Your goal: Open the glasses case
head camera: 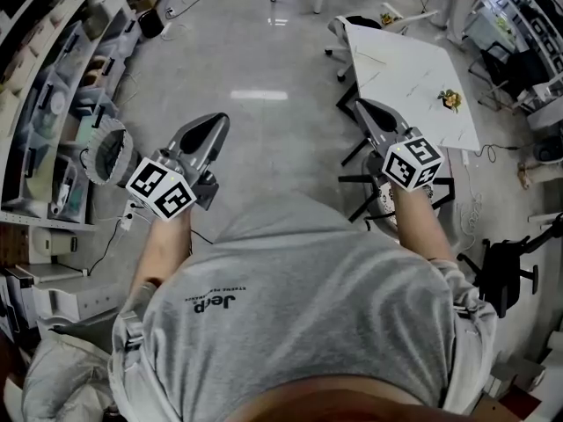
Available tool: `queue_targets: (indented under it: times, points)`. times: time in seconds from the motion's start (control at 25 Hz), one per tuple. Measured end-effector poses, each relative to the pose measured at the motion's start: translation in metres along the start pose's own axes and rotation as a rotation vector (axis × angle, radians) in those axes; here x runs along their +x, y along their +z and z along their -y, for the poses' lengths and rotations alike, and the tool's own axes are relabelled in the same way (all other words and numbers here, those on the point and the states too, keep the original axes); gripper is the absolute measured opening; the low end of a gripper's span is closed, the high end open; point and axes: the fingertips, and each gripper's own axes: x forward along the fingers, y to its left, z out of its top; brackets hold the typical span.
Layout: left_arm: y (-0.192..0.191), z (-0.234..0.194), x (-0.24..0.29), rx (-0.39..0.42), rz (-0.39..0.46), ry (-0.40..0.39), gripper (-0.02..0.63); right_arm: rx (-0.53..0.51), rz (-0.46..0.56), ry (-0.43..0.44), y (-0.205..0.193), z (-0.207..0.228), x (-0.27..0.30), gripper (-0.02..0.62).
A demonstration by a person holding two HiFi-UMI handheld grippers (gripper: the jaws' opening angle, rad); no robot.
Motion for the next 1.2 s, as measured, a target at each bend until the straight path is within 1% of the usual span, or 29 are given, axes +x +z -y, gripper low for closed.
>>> queue_targets:
  times: [0.24,0.44,0.48,0.52,0.56,0.64,0.8,0.92,1.2]
  points:
    - [-0.002,0.011,0.021,0.006,-0.007,0.001,0.055,0.010,0.025,0.009,0.004,0.020,-0.012,0.002]
    - [-0.006,0.029,0.044,0.013,0.003,-0.004,0.062,0.010,0.026,0.030,0.003,0.039,-0.026,0.002]
    - [-0.008,0.033,0.051,0.013,-0.006,-0.005,0.237,0.010,0.026,0.037,0.003,0.043,-0.030,0.002]
    - [-0.011,0.035,0.057,0.012,-0.012,-0.002,0.360,0.009,0.027,0.043,0.004,0.047,-0.034,0.002]
    - [-0.013,0.036,0.062,0.012,-0.014,0.006,0.405,0.008,0.026,0.048,0.004,0.051,-0.038,0.002]
    - [-0.017,0.039,0.070,0.009,-0.014,0.030,0.448,0.007,0.026,0.057,0.003,0.058,-0.045,0.002]
    - [-0.026,0.050,0.086,-0.009,-0.017,0.044,0.454,0.005,0.029,0.072,0.000,0.075,-0.056,0.002]
    - [-0.036,0.059,0.098,-0.017,-0.038,0.049,0.454,0.004,0.032,0.073,-0.004,0.087,-0.063,0.002]
    - [-0.046,0.063,0.124,-0.020,-0.066,0.024,0.454,0.022,0.045,0.054,-0.006,0.110,-0.069,0.002]
